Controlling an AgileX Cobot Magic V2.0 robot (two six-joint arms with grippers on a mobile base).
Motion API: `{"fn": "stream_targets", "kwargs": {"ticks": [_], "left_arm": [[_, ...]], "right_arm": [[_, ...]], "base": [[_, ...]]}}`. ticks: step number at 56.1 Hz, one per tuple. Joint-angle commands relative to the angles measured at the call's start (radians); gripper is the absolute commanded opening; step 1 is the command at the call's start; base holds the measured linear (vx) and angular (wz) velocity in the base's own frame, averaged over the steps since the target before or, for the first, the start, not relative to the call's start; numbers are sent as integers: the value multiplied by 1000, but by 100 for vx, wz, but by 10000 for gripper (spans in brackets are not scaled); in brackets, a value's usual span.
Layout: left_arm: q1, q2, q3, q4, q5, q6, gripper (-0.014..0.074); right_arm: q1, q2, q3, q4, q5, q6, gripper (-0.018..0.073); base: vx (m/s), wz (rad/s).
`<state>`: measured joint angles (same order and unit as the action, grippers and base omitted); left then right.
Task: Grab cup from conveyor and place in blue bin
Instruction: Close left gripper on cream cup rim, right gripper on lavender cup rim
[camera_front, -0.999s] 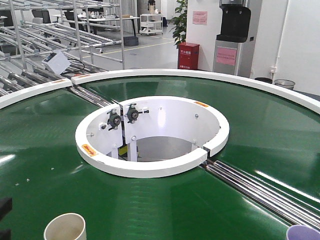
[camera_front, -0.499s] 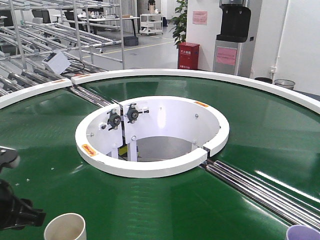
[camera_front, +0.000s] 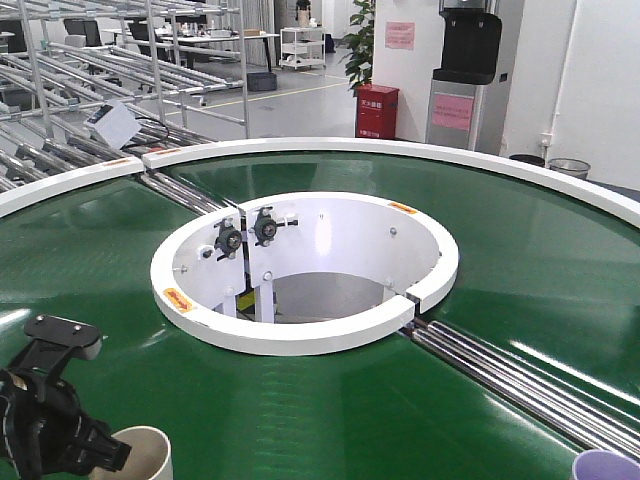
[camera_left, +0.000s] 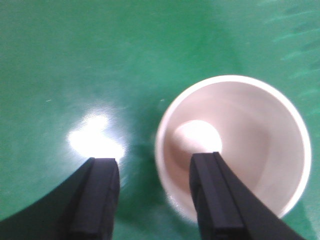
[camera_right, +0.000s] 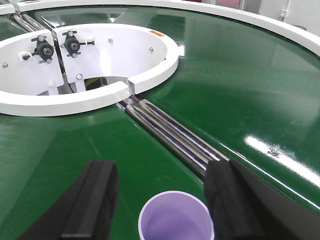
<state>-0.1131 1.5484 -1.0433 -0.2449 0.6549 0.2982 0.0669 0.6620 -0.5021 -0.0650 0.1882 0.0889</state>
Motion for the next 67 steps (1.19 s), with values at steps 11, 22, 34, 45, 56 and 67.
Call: {"fn": "stream_targets", "kwargs": {"ticks": [11, 22, 34, 45, 56, 67], "left_arm": [[-8, 20, -33, -31, -123, 14, 461], [-8, 60, -33, -48, -131, 13, 461], [-8, 67, -33, -63, -133, 17, 371], [-8, 67, -33, -63, -138, 17, 166], [-8, 67, -33, -63, -156, 17, -3], [-8, 67, -33, -63, -161, 17, -8]], "right_arm": [[-4, 3, -34, -6, -65, -9, 459], [-4, 19, -36, -6, 19, -2, 459], [-60, 149, -182, -11, 390, 158, 459], [-141, 342, -396, -18, 647, 115, 459], [-175, 527, -516, -19, 671, 9, 459], [-175, 706, -565, -18, 647, 2, 459]], "base": [[0, 0], [0, 0], [0, 0], [0, 0], [0, 0], [0, 0]]}}
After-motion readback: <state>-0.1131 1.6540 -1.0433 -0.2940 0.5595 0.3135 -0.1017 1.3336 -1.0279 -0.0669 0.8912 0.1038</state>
